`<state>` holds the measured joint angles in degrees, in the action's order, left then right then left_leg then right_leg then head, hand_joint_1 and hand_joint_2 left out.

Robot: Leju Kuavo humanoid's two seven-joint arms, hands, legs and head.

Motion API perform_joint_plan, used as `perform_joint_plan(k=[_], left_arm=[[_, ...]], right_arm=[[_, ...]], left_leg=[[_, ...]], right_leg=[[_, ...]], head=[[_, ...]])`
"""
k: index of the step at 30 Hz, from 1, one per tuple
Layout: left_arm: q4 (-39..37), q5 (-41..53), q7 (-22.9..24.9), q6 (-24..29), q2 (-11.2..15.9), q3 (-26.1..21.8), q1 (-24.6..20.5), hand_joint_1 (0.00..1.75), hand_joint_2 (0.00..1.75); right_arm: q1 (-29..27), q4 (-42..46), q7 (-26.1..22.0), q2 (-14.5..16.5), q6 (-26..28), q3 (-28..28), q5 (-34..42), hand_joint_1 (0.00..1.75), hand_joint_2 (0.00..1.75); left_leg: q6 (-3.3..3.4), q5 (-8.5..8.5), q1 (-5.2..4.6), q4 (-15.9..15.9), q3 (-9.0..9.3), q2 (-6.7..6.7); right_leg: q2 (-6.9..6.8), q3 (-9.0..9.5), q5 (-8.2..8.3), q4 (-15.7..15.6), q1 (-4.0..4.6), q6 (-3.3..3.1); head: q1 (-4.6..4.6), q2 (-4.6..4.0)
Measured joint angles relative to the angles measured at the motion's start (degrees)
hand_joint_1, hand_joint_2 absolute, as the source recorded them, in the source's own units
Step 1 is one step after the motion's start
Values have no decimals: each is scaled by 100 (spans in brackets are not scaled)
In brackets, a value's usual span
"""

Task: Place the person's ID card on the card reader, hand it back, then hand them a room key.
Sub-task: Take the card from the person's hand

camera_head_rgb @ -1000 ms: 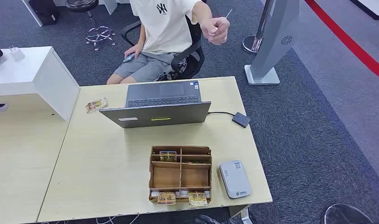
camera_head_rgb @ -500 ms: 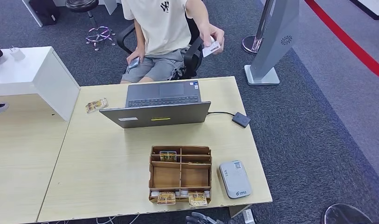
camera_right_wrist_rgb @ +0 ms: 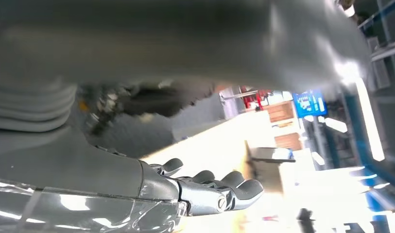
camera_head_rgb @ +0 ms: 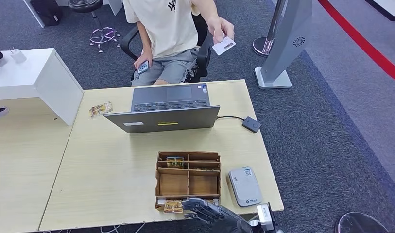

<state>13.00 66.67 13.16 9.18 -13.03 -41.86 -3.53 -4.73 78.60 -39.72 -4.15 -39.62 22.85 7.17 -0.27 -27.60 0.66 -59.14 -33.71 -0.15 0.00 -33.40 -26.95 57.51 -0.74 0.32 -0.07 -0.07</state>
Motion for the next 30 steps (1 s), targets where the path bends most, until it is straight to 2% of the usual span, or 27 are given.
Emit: perform_joint_plan(k=[4,7,13,20,25,30], left_arm=[[0,42,10,0,-2,-1,0,0,0],[0,54,16,5,-3,-8,0,0,0],[0,64,34,39,-28,-93,0,0,0],[0,220,72,8,-54,-129,0,0,0],[0,375,72,-74,-53,-129,-1,0,0],[0,515,72,-157,-51,-128,-1,0,0]], right_arm=[[105,607,71,0,285,19,-140,0,175],[196,961,192,9,819,26,-317,0,175],[537,1491,654,130,2997,58,-1147,0,175],[1122,1659,1289,292,5562,305,-2780,0,175],[1686,1404,1745,411,6723,373,-3712,0,175],[2118,1130,2042,534,7444,264,-4451,0,175]], left_leg=[[0,0,0,0,0,0],[0,0,0,0,0,0],[0,2,0,0,0,0],[-1,5,1,0,1,0],[0,7,0,0,2,1],[0,9,0,0,1,0]], right_leg=[[0,0,0,0,0,0],[0,0,0,0,0,0],[0,0,1,1,0,0],[1,1,3,2,0,-2],[0,1,4,2,0,-2],[-1,1,4,2,0,-2]], head=[[1,1],[0,1],[0,1],[1,1],[1,1],[0,-1]])
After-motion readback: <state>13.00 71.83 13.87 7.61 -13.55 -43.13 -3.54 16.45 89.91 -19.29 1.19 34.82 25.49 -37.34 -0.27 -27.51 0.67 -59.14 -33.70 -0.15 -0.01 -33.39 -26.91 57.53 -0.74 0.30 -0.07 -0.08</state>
